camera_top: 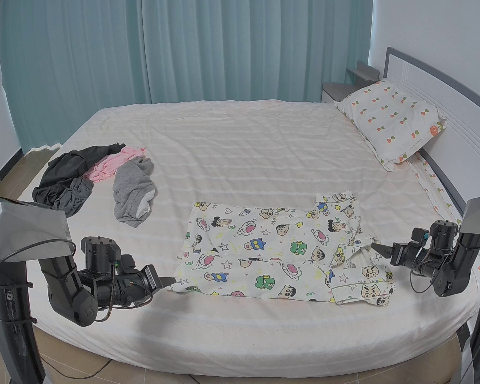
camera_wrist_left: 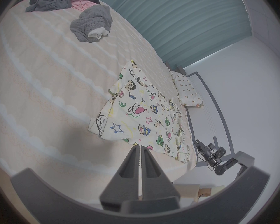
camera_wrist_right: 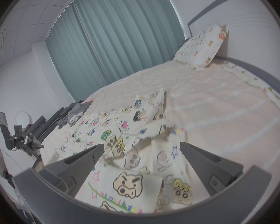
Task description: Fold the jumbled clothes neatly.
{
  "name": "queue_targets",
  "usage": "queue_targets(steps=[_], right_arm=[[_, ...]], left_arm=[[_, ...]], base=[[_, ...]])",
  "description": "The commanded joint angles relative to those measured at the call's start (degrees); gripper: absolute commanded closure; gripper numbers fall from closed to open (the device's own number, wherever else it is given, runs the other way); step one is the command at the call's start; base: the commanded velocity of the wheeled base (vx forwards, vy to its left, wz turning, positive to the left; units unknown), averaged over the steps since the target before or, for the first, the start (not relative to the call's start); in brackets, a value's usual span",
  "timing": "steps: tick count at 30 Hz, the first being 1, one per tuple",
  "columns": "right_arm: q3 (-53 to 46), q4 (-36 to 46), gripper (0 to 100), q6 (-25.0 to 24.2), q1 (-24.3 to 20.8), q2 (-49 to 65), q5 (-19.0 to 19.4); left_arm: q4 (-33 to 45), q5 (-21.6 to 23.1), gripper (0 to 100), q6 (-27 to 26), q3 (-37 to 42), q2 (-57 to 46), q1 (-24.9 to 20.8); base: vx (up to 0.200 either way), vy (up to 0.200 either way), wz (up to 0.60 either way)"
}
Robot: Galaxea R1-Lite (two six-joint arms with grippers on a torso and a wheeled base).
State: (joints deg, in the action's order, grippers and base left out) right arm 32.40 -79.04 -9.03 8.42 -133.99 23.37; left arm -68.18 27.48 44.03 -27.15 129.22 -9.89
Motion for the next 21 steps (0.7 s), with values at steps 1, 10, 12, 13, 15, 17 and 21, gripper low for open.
queue_targets(steps=[1,10,12,13,15,17,21], right_arm=[[-0.15,0.03,0,-0.02,-0.34,4.08,-1.75],[-1.20,-0.50,0,-0.02,-2.89,4.08,-2.54],[-1.38,-0.50,0,-0.02,-3.15,4.08,-2.54],[-1.47,-0.50,0,0.07,-3.15,4.08,-2.54],[-1.55,-0.50,0,0.07,-3.15,4.08,-2.54],[-1.55,-0.50,0,0.07,-3.41,4.08,-2.54],[-1.90,-0.50,0,0.16,-3.59,3.91,-2.54]], left_arm=[[0.95,-0.06,100,1.67,-1.24,-0.81,0.04],[2.53,-0.06,100,1.76,-2.29,-1.08,0.04],[2.53,-0.06,100,1.76,-2.21,-1.08,0.04],[2.53,-0.06,100,1.76,-2.21,-1.08,0.04],[2.44,-0.06,100,1.76,-2.21,-0.99,0.04],[2.35,-0.06,100,1.76,-2.12,-0.90,0.04],[2.09,-0.06,100,1.67,-2.12,-0.81,0.04]], base=[[0.000,0.000,0.00],[0.089,0.000,0.00],[0.200,0.000,0.00],[0.200,0.000,0.00],[0.200,0.000,0.00],[0.200,0.000,0.00],[0.200,0.000,0.00]])
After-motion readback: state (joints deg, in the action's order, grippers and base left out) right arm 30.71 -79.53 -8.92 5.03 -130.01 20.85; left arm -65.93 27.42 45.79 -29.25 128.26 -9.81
